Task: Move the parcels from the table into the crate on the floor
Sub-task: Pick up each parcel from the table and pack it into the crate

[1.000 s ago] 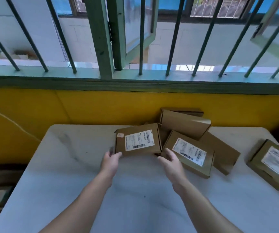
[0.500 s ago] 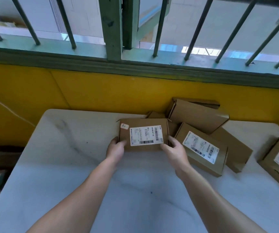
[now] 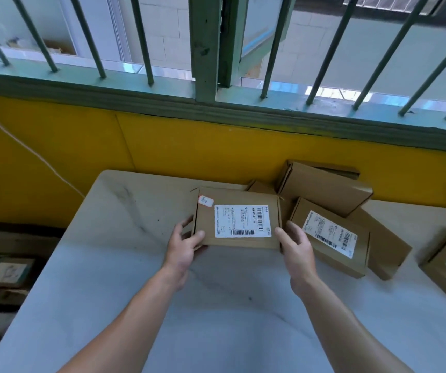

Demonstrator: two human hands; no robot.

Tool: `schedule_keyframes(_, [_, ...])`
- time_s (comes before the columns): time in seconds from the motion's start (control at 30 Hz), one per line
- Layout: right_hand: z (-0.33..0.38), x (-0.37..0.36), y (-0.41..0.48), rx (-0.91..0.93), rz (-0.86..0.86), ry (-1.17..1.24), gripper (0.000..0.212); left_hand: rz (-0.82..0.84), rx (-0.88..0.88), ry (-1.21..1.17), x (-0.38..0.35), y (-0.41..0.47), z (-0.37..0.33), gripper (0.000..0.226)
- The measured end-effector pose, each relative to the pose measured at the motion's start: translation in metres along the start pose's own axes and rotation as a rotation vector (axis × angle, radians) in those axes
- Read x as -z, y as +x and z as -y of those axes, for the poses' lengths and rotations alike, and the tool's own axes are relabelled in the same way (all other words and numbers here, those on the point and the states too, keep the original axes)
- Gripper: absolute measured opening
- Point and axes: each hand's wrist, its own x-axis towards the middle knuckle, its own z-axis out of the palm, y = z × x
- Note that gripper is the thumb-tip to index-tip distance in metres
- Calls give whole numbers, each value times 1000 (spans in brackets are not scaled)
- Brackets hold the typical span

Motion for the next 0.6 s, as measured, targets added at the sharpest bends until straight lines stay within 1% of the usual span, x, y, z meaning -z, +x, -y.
schedule_keyframes(0.07, [8,5,-7,-42,99,75,51,29,-16,-60,5,-13,-4,43])
schedule_keyframes(0.13, [16,8,-16,-61,194,111,37,56,-42,-76,6,-28,-8,40])
schedule_keyframes(0.23, [23,14,-34,13,258,104,26,94,-91,-64,5,-56,-17,44])
schedule_keyframes(0.33, [29,20,-54,118,321,94,26,143,-172,5,2,-84,-30,43])
schedule_keyframes(0.43, [35,30,-72,228,335,136,23,142,-318,91,-4,-112,-39,43])
schedule_keyframes(0.53, [46,41,-92,324,362,221,15,136,-505,95,-9,-139,-43,43])
schedule_keyframes(0.6, [56,47,-107,401,376,267,17,112,-643,92,-13,-157,-46,47])
